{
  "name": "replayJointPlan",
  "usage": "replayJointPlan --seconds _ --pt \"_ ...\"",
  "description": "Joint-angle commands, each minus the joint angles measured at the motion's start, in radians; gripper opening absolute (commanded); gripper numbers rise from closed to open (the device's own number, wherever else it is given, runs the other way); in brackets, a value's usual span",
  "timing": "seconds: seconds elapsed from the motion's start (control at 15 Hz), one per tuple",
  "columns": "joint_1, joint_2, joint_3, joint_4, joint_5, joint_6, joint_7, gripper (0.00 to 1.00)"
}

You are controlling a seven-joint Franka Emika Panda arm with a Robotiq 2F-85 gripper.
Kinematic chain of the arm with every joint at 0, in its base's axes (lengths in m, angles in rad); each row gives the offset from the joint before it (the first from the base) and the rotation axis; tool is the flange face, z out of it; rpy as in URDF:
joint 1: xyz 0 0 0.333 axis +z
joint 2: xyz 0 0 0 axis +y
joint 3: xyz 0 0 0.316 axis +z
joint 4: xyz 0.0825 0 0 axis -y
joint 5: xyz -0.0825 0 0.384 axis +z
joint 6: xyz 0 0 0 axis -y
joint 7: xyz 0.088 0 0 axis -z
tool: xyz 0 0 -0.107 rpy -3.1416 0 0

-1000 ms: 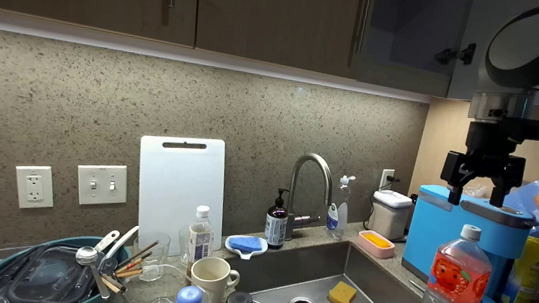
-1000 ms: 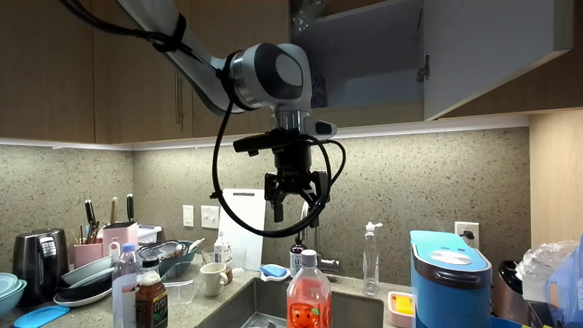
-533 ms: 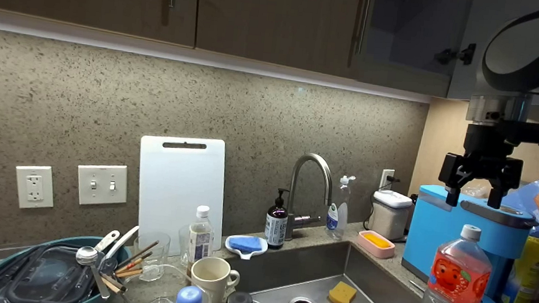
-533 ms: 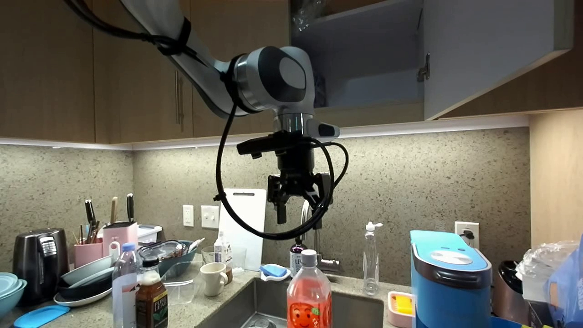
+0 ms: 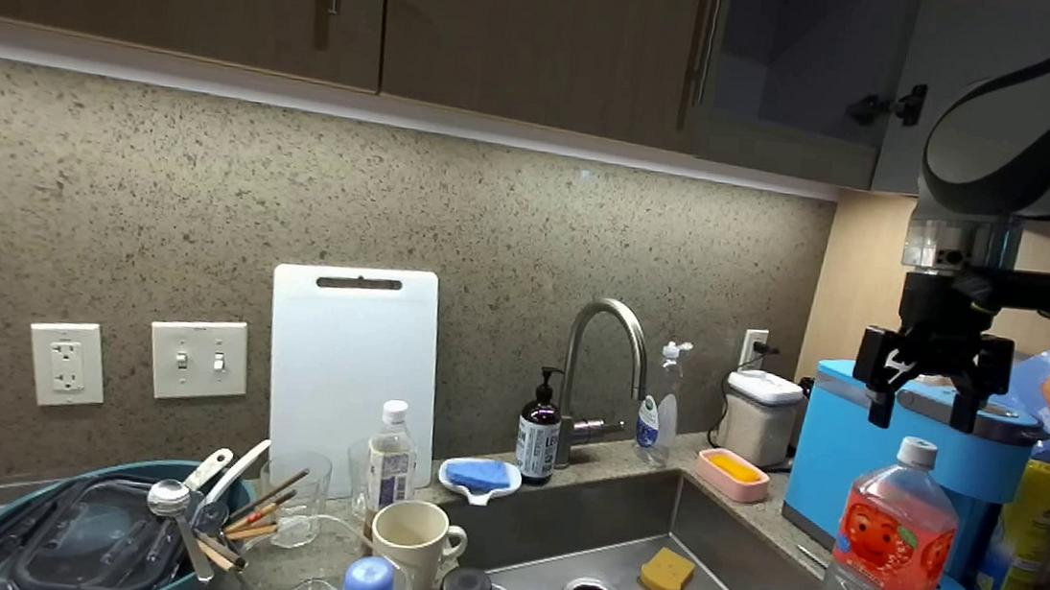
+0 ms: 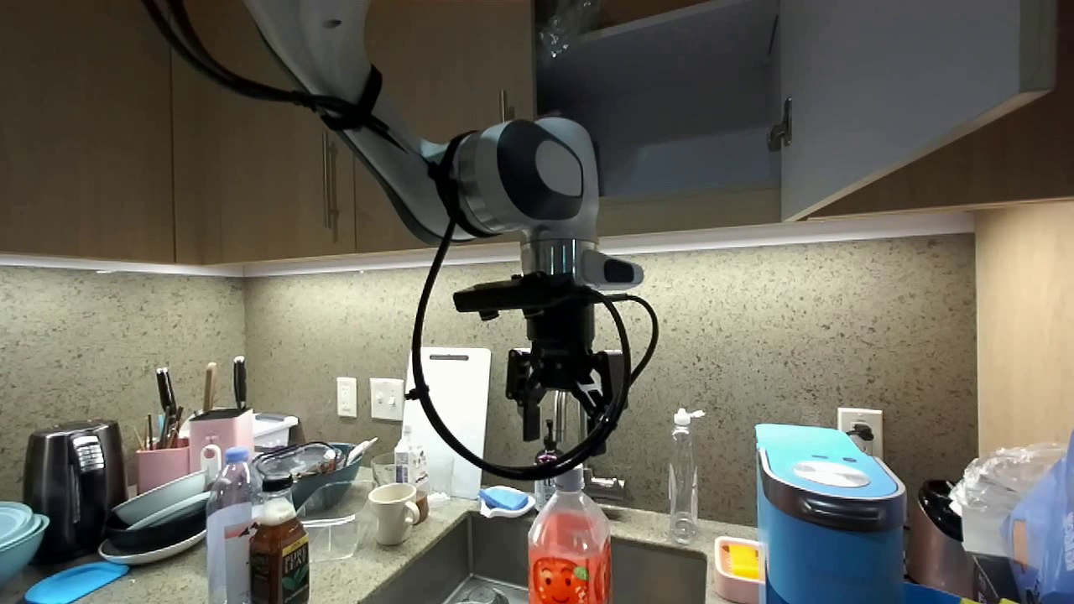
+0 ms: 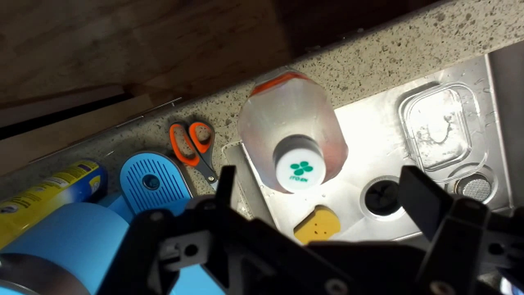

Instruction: Put the bottle with an orange label on the bottom shelf of the open cabinet

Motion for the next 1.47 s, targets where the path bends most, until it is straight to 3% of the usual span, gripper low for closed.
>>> replayJointPlan --seconds 0.0,0.33,1.4 --pt "-0.009 0.015 0.003 0.01 -0.014 -0.018 -0.01 1.0" --pt "-0.005 -0.01 0.008 0.014 -0.032 -0.081 -0.017 1.0" --pt "0.0 0.078 0.014 0.036 -0.026 -0.044 0.014 1.0"
